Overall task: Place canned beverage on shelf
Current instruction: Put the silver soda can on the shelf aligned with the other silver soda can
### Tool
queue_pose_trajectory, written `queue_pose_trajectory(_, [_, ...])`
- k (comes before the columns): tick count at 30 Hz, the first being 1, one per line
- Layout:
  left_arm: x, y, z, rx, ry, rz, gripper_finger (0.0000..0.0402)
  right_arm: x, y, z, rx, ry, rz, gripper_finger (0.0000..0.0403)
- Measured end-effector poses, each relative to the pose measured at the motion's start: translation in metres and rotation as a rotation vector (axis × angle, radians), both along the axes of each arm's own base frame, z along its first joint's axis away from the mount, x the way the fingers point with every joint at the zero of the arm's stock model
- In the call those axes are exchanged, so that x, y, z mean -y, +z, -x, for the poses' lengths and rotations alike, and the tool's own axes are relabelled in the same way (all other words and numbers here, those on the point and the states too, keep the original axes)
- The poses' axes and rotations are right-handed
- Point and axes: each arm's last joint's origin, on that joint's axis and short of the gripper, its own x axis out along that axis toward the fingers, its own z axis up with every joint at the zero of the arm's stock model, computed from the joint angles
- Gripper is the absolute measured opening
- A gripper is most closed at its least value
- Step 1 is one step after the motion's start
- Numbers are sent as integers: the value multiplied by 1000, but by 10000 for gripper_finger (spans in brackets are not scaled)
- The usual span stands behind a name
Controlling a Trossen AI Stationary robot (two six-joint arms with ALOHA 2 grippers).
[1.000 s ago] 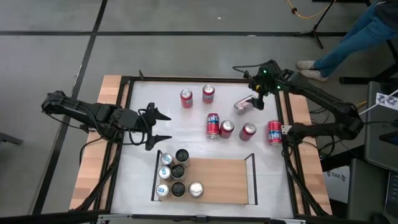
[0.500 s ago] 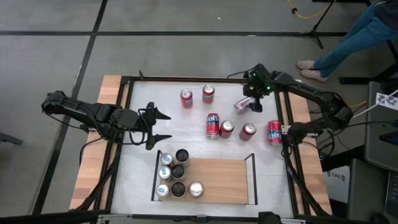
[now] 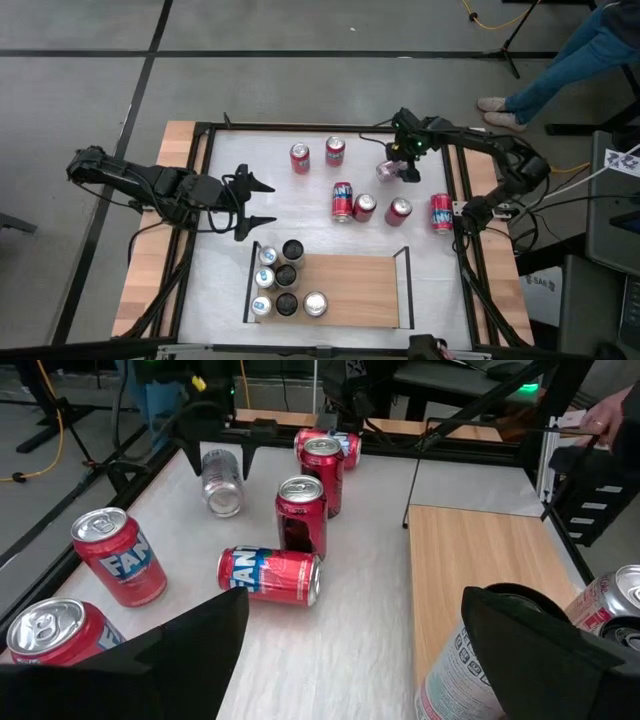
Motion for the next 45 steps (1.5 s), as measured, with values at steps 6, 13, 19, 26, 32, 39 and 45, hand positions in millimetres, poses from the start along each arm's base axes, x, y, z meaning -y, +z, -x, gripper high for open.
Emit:
queue_pose_trajectory(6, [0,0,0,0,1,0,359,3,-13,-2,-41,-2,-33,374])
queue_pose_trajectory(13, [0,0,0,0,1,0,359,2,-14,-2,-43,-12,-45,374])
queue_pose_trajectory(19, [0,0,0,0,0,0,359,2,-14,-3,-33,-98,-75,374])
queue_pose_trajectory(26, [0,0,0,2,1,1,359,2,-14,-3,-32,-122,-80,374])
queue_pose_trajectory(32, [0,2,-1,28,2,7,359,2,-14,-2,-32,-122,-83,371])
queue_pose_trajectory(39, [-1,6,-2,71,49,-2,359,-3,-21,2,-41,-109,-110,320])
queue_pose_trajectory(45, [-2,7,-2,80,101,-22,359,-4,-22,2,-34,-106,-118,286])
